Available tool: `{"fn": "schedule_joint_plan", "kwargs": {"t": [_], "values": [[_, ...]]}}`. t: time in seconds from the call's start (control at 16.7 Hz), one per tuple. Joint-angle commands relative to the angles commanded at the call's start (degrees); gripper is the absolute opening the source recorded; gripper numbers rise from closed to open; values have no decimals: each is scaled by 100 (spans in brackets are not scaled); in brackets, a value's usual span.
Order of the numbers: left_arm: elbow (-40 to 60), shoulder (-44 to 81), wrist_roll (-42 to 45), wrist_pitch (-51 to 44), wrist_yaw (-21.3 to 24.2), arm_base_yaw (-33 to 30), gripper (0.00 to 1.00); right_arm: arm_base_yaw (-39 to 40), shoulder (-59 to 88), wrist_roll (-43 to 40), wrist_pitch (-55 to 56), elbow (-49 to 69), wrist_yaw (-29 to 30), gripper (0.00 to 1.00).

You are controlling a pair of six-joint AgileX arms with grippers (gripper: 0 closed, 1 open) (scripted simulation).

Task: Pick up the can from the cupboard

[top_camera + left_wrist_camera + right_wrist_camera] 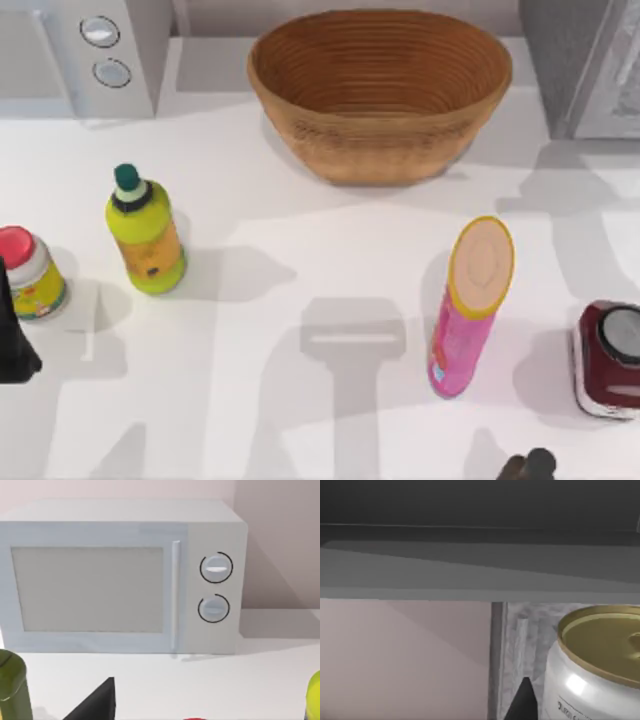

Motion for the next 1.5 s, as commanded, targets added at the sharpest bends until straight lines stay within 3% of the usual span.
{"fn": "schedule_joint_plan", "kwargs": {"t": [0.84,1.08,1.5], "values": [[0,0,0,0,0,0,100,-2093,-4768,-39,2513,-7145,-2167,0],[0,0,0,0,0,0,100,-2366,-5400,-41,2837,-8017,-2475,0],[0,0,0,0,0,0,100,-2372,-5422,-33,2852,-8098,-2497,0]]}}
